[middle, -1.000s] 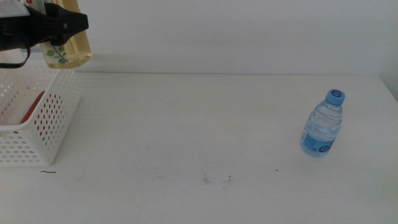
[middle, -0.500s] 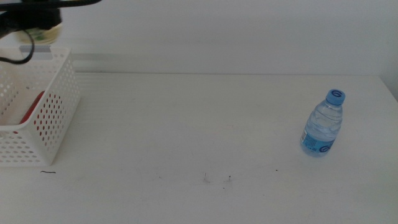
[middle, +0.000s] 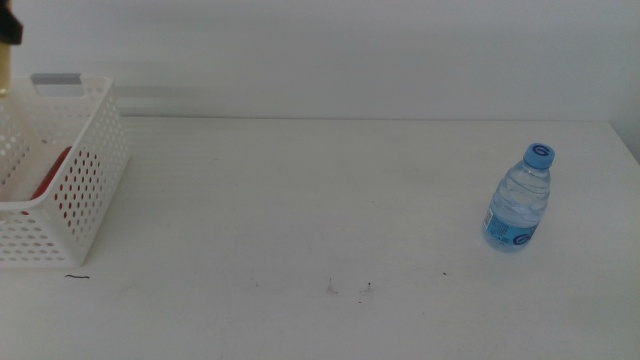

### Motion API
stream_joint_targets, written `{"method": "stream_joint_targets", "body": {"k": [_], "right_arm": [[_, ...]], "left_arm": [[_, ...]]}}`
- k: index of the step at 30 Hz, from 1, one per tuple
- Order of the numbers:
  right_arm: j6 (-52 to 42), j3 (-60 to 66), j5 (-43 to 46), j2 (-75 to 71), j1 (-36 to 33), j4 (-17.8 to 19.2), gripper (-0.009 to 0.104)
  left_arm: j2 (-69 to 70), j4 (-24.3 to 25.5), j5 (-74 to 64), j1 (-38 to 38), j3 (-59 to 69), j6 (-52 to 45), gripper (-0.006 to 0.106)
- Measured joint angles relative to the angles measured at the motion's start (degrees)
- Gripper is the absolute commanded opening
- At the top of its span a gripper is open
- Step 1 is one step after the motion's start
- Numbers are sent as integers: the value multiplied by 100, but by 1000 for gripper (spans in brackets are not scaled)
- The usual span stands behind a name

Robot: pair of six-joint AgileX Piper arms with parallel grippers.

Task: Use arms to grab the bottles and put them into the dustbin to the left of the table.

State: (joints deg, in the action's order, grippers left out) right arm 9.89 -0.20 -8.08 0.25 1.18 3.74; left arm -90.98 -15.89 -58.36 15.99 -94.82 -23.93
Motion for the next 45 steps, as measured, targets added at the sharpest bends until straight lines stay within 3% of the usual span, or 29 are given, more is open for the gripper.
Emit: {"method": "stream_joint_targets", "body": {"k": [9, 16, 27, 30, 33, 39, 45], "right_arm": [[0, 0, 0, 0, 0, 0, 92], [0, 0, 0, 0, 0, 0, 92], [0, 0, 0, 0, 0, 0, 92], [0, 0, 0, 0, 0, 0, 92], [0, 0, 0, 0, 0, 0, 92], [0, 0, 0, 0, 0, 0, 92], [0, 0, 0, 0, 0, 0, 92]], "left_arm": [[-1493, -37, -1096, 775, -514, -311, -2], [-2021, -206, -1126, 786, -514, -418, -2], [-2387, -46, -1051, 786, -514, -453, 0], [-2487, 2, -991, 786, -514, -453, 11], [-2524, 39, -949, 786, -514, -453, 33], [-2524, -26, -882, 786, -514, -672, 93], [-2218, -273, -664, 716, -571, -707, 94]]}}
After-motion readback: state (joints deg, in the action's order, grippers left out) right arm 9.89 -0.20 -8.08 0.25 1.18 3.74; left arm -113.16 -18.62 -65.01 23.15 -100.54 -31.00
